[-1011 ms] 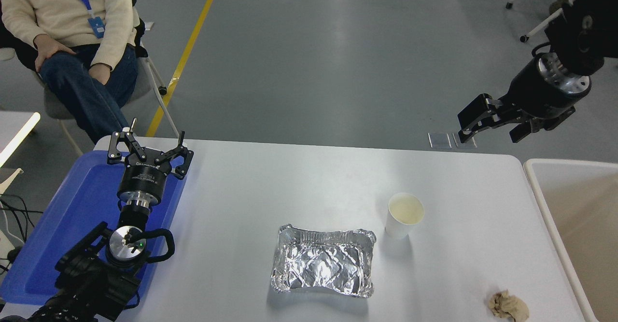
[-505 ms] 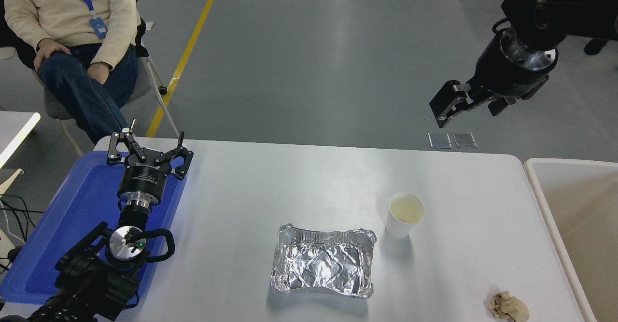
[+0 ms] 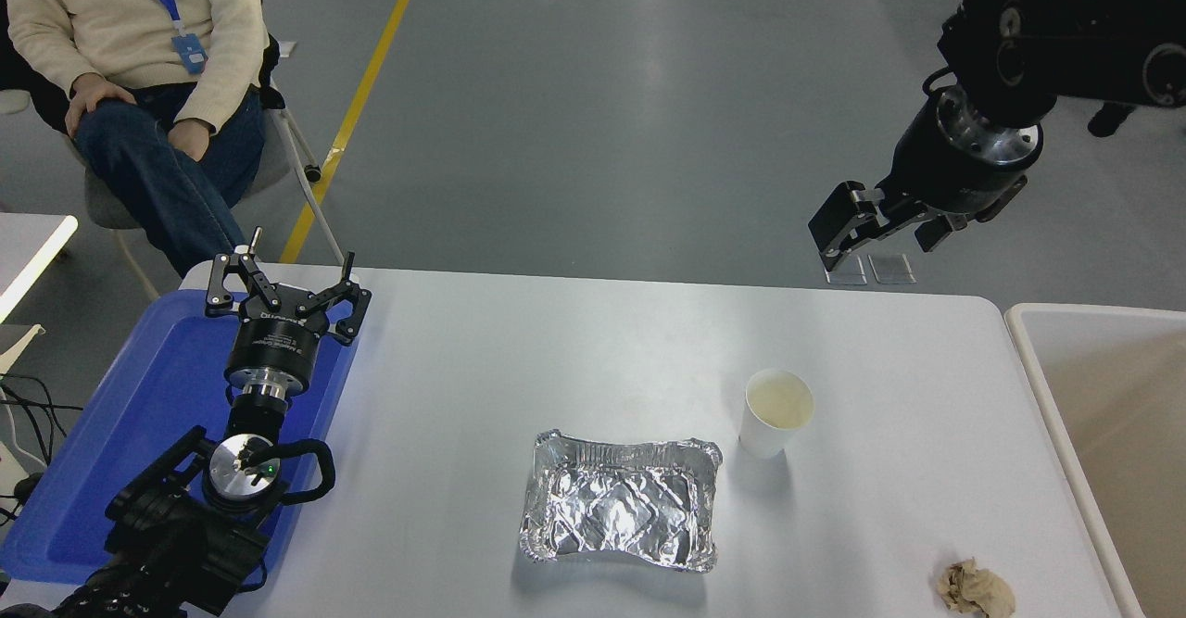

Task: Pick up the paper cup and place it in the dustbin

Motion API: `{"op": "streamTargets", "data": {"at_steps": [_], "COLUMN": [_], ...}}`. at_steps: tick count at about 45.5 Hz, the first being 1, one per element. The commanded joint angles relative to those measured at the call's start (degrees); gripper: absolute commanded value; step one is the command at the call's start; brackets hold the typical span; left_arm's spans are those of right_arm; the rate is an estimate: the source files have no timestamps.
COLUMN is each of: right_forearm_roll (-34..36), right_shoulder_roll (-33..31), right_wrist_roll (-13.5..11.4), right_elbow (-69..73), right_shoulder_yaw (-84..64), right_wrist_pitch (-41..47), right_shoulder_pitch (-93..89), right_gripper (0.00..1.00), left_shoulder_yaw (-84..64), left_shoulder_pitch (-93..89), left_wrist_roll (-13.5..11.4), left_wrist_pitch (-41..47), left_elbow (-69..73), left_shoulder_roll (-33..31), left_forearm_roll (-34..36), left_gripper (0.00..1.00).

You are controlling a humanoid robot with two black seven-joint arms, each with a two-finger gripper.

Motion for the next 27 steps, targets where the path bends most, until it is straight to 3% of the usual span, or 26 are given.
{"op": "streamTargets", "data": {"at_steps": [1, 7, 27], "right_forearm_roll": [0.56, 0.47, 0.56], "right_shoulder_roll": [-0.18, 0.09, 5.18], "right_wrist_roll": [-0.02, -0.02, -0.02], "right_elbow": [-0.10, -2.12, -11.35], "right_shoulder_yaw": [1.95, 2.13, 4.15], "right_wrist_pitch": [-8.50, -14.57, -22.58], "right_shoulder_pitch": [-8.38, -13.48, -28.95], "right_gripper": [0.98, 0.99, 0.99], "left_shoulder_yaw": [0.09, 0.09, 0.09], "left_shoulder_pitch": [-0.09, -0.09, -0.09], "left_wrist_roll": [0.08, 0.17, 0.25], "left_wrist_pitch": [-0.08, -0.08, -0.08], "left_elbow": [-0.08, -0.08, -0.08], "left_shoulder_roll": [0.00, -0.09, -0.09], "left_forearm_roll": [0.09, 0.09, 0.09], "left_gripper": [1.00, 1.00, 1.00]}}
